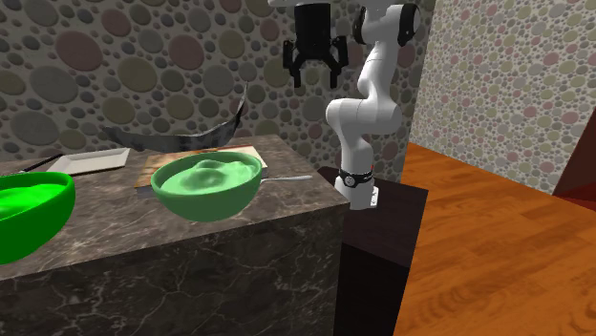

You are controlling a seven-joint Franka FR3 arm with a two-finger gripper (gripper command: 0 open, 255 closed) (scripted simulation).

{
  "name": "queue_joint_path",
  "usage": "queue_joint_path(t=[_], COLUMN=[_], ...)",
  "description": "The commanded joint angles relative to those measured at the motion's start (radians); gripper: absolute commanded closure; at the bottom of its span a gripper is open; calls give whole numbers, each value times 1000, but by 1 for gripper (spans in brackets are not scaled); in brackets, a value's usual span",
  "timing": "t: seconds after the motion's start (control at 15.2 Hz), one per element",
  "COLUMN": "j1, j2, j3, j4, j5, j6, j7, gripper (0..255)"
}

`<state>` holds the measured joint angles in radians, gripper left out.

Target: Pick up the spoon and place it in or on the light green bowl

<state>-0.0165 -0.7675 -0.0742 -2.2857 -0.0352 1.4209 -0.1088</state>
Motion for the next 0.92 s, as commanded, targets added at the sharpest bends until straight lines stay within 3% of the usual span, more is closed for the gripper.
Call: queue_joint_path(t=[0.0,0.46,0.86], j1=[0,-97,-197], j2=[0,-5,84], j3=[0,97,184], j4=[0,-243,-382], j5=[0,-23,-70], j6=[0,320,602], j7=[0,290,558], gripper=[0,0,0])
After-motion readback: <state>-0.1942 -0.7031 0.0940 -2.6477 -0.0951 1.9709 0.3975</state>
